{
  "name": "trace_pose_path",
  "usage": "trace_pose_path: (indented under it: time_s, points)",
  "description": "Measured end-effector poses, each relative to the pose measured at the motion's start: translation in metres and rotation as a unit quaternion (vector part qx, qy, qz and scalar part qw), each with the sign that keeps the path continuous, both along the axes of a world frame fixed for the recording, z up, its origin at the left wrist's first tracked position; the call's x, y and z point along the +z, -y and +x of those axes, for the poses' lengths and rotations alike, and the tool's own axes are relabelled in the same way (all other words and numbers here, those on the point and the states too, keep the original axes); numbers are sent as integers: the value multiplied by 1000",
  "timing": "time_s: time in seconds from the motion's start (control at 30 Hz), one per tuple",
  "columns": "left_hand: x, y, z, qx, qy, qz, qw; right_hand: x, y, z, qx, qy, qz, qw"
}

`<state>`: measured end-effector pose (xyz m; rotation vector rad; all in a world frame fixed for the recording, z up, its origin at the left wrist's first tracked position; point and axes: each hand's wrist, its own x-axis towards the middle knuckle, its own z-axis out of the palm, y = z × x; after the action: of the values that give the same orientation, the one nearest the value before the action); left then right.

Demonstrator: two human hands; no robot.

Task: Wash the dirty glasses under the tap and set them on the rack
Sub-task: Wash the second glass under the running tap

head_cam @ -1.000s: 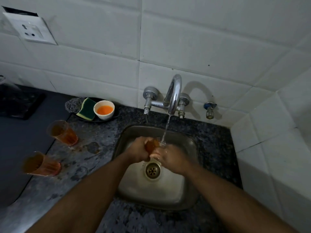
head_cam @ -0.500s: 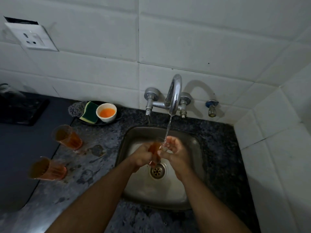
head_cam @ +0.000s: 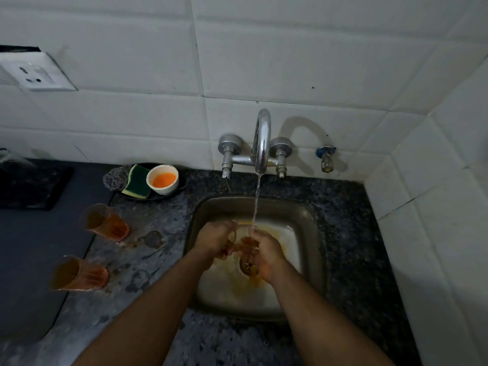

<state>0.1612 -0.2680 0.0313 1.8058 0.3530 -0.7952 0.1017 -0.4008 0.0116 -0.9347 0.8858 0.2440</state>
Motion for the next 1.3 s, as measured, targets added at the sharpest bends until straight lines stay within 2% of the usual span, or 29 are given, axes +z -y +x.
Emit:
trace_pose_path:
  time_s: [0.13,0.2,0.23,0.27,0.37,0.4,0.43,0.47,0.57,0.6,0.63,0.67,0.73,0.77,0.8,0.83,0.87,0.9,0.93,0.97,1.0,1.03,1.07,1.1,1.17,1.2,1.23,1.27,1.3]
  points:
    - [-9,2,2,82,-41,-60,994,11,6,-2,98,75,-143,982]
    - [-15,2,4,115,-42,-108,987,18,5,-2,184,118,-234,947]
    - [-18,2,6,127,-44,-134,982,20,5,-1,232,151,-283,918]
    - [-20,2,8,128,-51,-159,978,22,8,1,289,189,-350,871]
    - [-27,6,9,80,-72,-184,977,30,26,18,451,252,-550,656]
    - [-29,8,8,64,-72,-181,979,37,33,25,479,244,-564,627]
    - [-31,10,7,66,-76,-189,977,44,38,32,490,235,-556,628]
    - [-33,12,5,87,-89,-212,969,49,39,37,485,230,-540,648]
    - [-34,20,3,182,-70,-316,929,55,35,42,440,174,-441,763]
    - [-33,21,2,194,-52,-326,924,56,31,39,449,163,-413,775]
    - [-35,21,2,192,-41,-320,927,54,30,37,473,177,-419,754]
    - [-37,20,2,179,-45,-307,934,53,33,36,528,197,-480,673]
    - [-37,16,1,117,-72,-262,955,60,39,39,628,203,-624,418]
    - [-36,12,1,75,-77,-243,964,64,42,42,643,197,-667,320]
    - [-37,10,1,35,-76,-236,968,68,44,44,646,198,-678,289]
    - [-37,9,1,14,-73,-244,967,72,44,45,647,197,-670,305]
    - [-37,12,2,22,-71,-266,961,75,43,46,639,198,-650,360]
    - [-35,16,2,56,-65,-297,951,75,41,47,619,198,-608,456]
    - [-33,22,2,104,-50,-330,937,75,38,48,584,195,-542,572]
    - [-32,28,2,156,-30,-352,922,73,36,50,553,190,-482,653]
    - [-30,32,3,201,-14,-356,913,72,32,50,533,192,-452,689]
    - [-30,35,5,229,-13,-345,910,71,32,50,537,206,-461,676]
    - [-28,35,7,228,-30,-327,917,70,36,50,562,226,-505,615]
    - [-26,32,10,202,-64,-312,926,69,42,51,595,240,-570,512]
    - [-20,23,13,89,-159,-280,943,72,53,56,642,245,-676,268]
    - [-19,20,15,41,-194,-266,943,73,58,59,640,259,-694,205]
    - [-16,19,16,9,-213,-258,942,73,63,62,640,261,-697,191]
    - [-14,21,18,-2,-213,-254,943,73,66,64,640,254,-693,216]
    - [-9,25,19,6,-196,-257,946,73,67,64,634,234,-683,277]
